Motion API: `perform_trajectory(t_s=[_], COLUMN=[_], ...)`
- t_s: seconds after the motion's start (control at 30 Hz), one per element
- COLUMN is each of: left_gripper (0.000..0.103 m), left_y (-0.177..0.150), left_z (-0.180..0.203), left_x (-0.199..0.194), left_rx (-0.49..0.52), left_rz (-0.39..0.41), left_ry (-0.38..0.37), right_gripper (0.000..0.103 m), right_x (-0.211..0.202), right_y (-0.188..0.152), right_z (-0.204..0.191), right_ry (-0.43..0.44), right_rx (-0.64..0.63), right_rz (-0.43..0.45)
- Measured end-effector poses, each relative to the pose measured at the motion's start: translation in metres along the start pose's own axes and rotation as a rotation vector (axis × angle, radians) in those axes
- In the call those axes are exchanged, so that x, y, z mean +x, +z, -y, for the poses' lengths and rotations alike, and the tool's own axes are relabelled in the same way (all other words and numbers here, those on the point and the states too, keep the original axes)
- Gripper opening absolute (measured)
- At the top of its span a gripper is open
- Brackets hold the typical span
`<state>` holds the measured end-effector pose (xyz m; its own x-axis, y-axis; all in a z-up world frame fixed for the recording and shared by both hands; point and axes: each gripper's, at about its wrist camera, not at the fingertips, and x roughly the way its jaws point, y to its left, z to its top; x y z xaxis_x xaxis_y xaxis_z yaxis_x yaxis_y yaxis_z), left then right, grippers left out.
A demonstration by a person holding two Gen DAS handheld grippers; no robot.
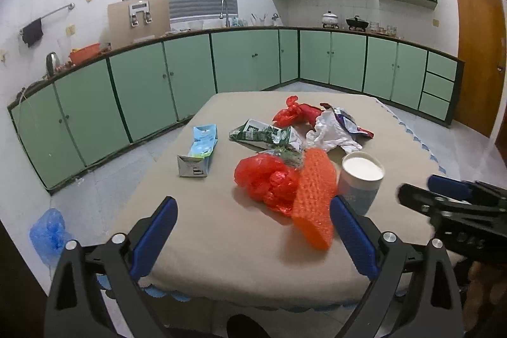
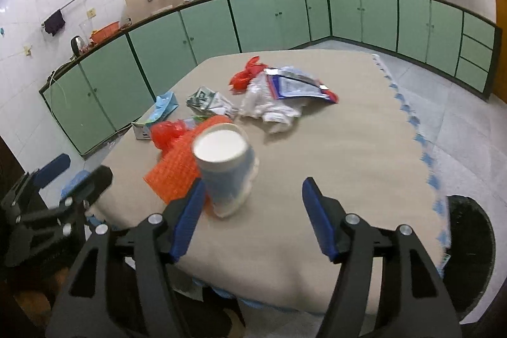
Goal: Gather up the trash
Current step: 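Grasp the paper cup with the right tool while the left tool grasps another orange net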
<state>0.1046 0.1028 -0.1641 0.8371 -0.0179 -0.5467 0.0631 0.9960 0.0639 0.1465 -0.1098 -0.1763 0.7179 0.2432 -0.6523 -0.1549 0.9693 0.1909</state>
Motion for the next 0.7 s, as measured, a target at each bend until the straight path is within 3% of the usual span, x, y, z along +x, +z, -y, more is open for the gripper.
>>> perform_trajectory(t_s=[0.33, 0.37, 0.43, 0.7], left_gripper=[0.094, 0.094, 0.094, 0.094], left_y=[-0.012, -0.012, -0.013, -0.011], left_z=[-0.023, -0.023, -0.022, 0.009], left_x=[0.011, 0.012, 0.013, 0.027], left_rx=[-0.021, -0.021, -0.019, -0.010], left_rz=[-0.011, -0.014, -0.017, -0.044], left_ry=[-0.009, -0.013, -0.024, -0.101], right_gripper=[0.068, 0.066, 0.046, 0.045], right_x=[0.044, 0.046, 0.050, 0.025], right_y=[0.011, 0.012, 0.010, 0.008], right_z=[-0.023, -0.022, -0.020, -0.001], right_ry=[-0.036, -0.032, -0.014, -0.006], right_rx=[0.014, 0.015, 0.015, 0.000], right_rz=[0.000, -0.007, -0.029, 0.023])
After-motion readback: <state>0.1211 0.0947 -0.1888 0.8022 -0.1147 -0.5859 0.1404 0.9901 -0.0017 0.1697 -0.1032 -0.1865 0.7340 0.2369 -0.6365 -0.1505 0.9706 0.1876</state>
